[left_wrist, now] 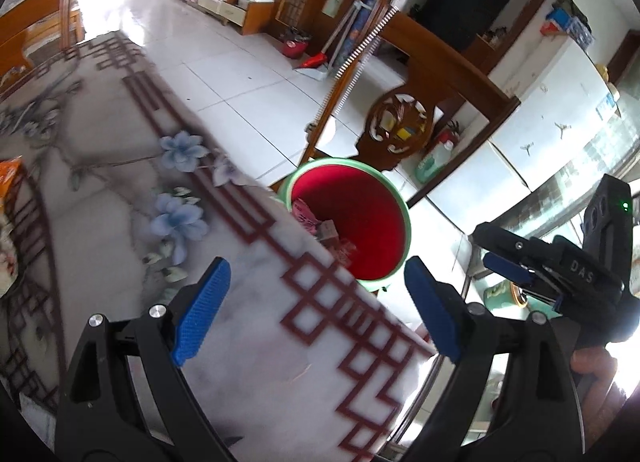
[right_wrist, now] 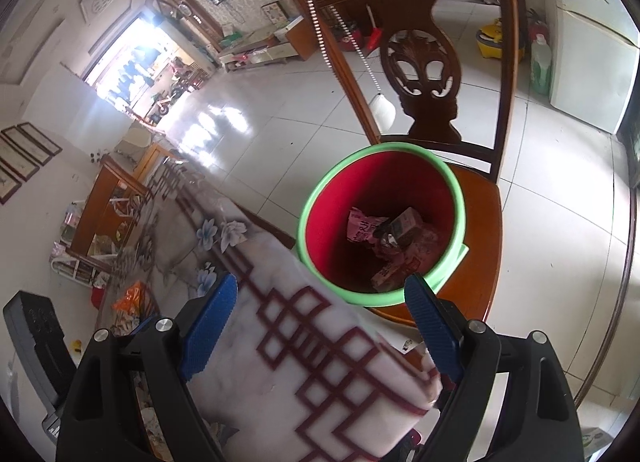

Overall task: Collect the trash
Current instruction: 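Move both open tools back toward the trash on the rug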

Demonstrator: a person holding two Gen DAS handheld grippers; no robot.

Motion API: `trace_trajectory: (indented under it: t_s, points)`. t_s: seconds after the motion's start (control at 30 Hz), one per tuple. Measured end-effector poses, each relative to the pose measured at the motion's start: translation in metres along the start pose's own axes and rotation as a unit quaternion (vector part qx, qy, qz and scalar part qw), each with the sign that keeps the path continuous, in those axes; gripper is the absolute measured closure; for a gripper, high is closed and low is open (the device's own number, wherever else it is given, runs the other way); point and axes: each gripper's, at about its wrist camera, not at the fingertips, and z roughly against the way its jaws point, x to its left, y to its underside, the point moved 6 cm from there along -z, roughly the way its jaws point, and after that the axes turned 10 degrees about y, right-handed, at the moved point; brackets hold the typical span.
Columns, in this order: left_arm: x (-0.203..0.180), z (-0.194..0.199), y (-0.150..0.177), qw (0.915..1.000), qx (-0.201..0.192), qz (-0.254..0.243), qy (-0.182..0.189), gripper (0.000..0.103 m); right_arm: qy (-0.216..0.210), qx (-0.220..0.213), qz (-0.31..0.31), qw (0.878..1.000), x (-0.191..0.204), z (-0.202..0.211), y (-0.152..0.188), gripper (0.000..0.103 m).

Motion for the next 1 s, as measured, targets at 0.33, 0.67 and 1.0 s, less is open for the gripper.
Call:
trace_trajectory:
  t_s: [0.33,0.67,1.0]
  points:
    - [0.053,0.046,0.027,0.998,-0.015,0.04,-0.047,0.017,-0.011,0.009,0.04,0.999,0.044,-0.004,0.017,0.02]
    - [0.078,0.099,0.037,0.9936,-0.065,0.062,-0.069,0.017,-0.037,0.019,0.08,0.996,0.095,-0.007,0.037,0.02]
    - [0.141,0.171,0.08,0.9746,-0.112,0.14,-0.135,0.017,-0.072,0.056,0.162,0.983,0.184,-0.031,0.08,0.02]
